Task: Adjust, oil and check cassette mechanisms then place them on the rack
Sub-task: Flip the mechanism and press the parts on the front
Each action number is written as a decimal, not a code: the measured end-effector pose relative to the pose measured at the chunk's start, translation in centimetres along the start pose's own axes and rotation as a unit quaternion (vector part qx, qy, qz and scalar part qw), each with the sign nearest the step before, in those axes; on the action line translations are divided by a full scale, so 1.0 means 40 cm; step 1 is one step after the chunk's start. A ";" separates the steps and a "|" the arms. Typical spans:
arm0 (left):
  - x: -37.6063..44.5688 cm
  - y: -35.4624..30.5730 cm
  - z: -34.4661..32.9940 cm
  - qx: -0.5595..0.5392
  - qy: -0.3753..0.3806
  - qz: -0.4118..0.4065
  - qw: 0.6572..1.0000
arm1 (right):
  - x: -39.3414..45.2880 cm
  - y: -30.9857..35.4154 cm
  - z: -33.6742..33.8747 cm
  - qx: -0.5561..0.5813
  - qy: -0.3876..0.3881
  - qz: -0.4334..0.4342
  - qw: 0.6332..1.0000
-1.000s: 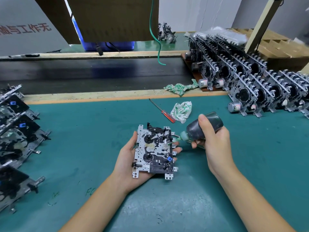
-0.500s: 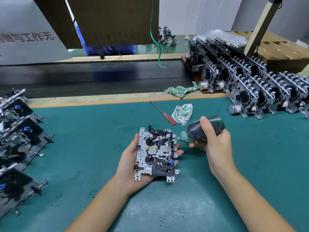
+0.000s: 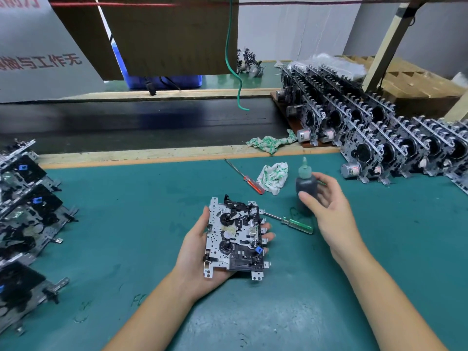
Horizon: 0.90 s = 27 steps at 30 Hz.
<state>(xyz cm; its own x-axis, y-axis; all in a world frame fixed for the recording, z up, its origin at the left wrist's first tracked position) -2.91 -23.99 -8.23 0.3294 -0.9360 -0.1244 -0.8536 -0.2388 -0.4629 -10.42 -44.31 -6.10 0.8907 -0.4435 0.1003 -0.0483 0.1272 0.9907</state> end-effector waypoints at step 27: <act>-0.022 -0.064 -0.006 0.246 -0.039 0.208 0.946 | -0.171 0.047 0.006 -0.601 0.199 0.185 0.752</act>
<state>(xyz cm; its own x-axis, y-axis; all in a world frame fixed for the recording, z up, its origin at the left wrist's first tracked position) -1.12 -22.64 -6.71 0.0516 -0.8963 -0.4404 -0.6316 0.3123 -0.7096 -16.69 -41.25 -4.91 0.9930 0.0906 0.0762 -0.0967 0.9921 0.0799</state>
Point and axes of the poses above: each hand's wrist, its own x-axis towards the middle knuckle, its own z-axis out of the back of the hand, y = z × x, the point moved 1 cm from there along x, towards the middle knuckle, and after that the axes turned 15 degrees about y, right-handed, at the moved point
